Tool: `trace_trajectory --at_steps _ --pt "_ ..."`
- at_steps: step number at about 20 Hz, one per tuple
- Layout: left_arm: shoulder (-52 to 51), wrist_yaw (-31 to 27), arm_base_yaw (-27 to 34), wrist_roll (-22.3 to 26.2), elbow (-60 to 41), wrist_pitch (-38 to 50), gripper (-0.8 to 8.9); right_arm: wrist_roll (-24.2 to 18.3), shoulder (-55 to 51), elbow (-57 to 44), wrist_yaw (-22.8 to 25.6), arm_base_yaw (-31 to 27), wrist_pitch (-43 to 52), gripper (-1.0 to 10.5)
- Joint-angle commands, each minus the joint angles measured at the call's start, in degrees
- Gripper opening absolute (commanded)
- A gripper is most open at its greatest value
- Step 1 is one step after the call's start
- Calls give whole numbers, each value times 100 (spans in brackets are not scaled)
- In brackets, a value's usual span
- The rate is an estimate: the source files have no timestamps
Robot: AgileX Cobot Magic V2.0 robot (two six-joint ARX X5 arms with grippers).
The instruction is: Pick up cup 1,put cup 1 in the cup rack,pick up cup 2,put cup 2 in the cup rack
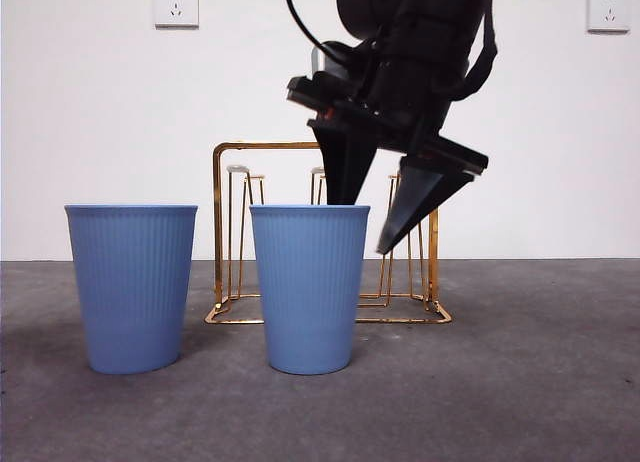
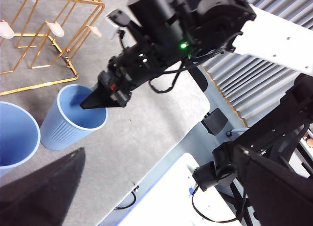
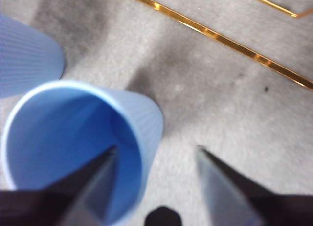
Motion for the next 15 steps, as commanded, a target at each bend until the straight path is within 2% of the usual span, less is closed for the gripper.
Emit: trace_trajectory --at_steps 1,5,8,11,15 --pt "-2 35 -15 -13 11 76 626 39 127 28 -59 9 44 161" --pt "7 33 -15 -13 11 122 626 -157 140 28 -63 9 98 -16" --pt "55 35 -15 -13 11 125 626 -168 138 28 -63 7 109 -16" --pt "109 35 -20 -13 11 125 626 -177 52 48 -350 2 52 -16" --pt "133 35 -63 -15 11 140 626 -330 -610 83 -356 0 -173 -16"
